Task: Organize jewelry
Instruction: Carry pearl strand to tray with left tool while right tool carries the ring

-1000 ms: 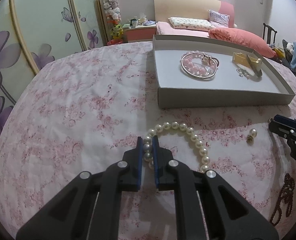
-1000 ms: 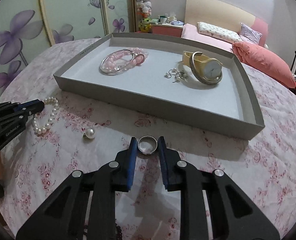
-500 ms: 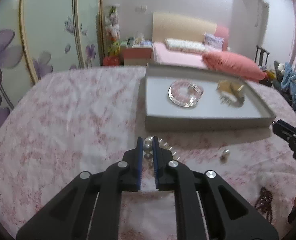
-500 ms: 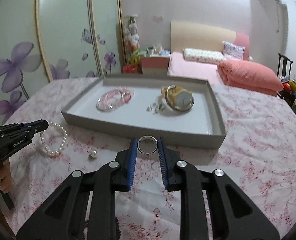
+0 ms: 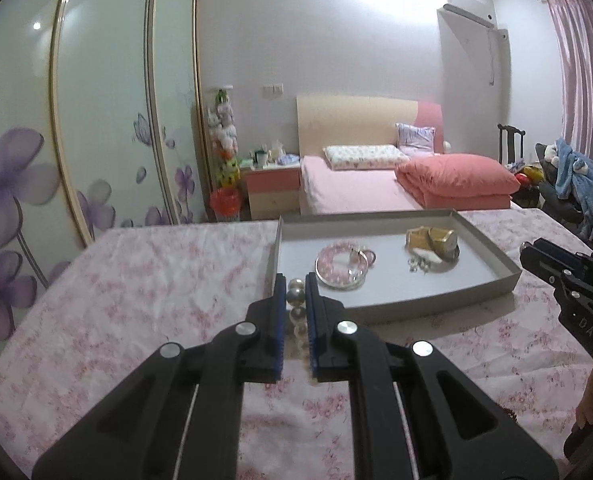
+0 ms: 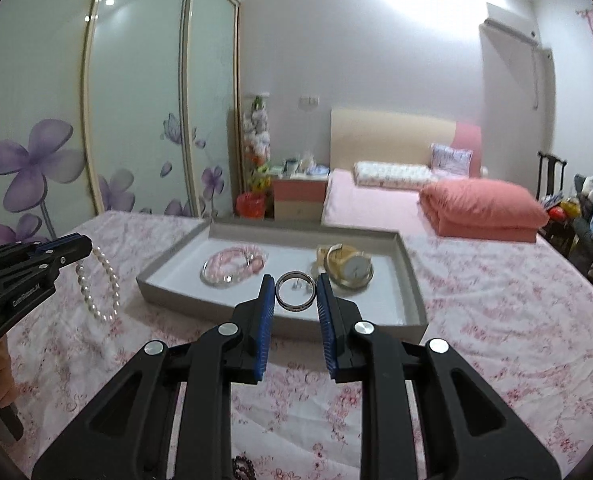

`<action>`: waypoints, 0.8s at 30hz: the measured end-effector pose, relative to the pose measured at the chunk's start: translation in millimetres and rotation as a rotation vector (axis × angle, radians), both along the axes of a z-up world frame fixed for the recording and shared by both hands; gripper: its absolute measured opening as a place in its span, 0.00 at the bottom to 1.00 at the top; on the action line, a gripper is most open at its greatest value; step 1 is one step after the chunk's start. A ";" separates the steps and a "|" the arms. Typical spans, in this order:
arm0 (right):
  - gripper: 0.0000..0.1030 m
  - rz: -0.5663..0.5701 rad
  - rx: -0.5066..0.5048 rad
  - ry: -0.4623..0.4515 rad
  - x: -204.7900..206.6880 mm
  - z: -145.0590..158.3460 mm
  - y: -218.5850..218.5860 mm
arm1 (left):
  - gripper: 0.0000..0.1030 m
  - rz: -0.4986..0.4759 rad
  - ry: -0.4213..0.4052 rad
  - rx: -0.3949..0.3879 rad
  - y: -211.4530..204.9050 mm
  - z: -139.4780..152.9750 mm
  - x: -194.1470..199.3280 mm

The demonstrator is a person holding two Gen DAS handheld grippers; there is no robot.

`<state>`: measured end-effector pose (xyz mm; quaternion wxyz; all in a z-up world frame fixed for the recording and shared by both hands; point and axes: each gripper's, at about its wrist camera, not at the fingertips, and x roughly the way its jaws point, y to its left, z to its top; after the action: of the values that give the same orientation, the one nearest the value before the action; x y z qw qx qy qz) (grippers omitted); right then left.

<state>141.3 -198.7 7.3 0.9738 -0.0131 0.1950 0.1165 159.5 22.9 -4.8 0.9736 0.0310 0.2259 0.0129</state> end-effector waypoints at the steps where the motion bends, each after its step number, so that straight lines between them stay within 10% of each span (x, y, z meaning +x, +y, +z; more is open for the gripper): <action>1: 0.22 -0.006 -0.002 -0.017 -1.9 1.1 0.7 | 0.10 0.002 -0.008 0.005 -1.9 1.0 -1.0; 24: 0.22 -0.118 -0.030 -0.236 -26.1 15.6 3.3 | 0.10 0.028 -0.069 0.021 -14.7 11.5 -5.6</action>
<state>115.2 -195.4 22.9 0.9948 -0.0296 0.0813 0.0539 153.9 8.2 6.7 0.9801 0.0376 0.1924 0.0298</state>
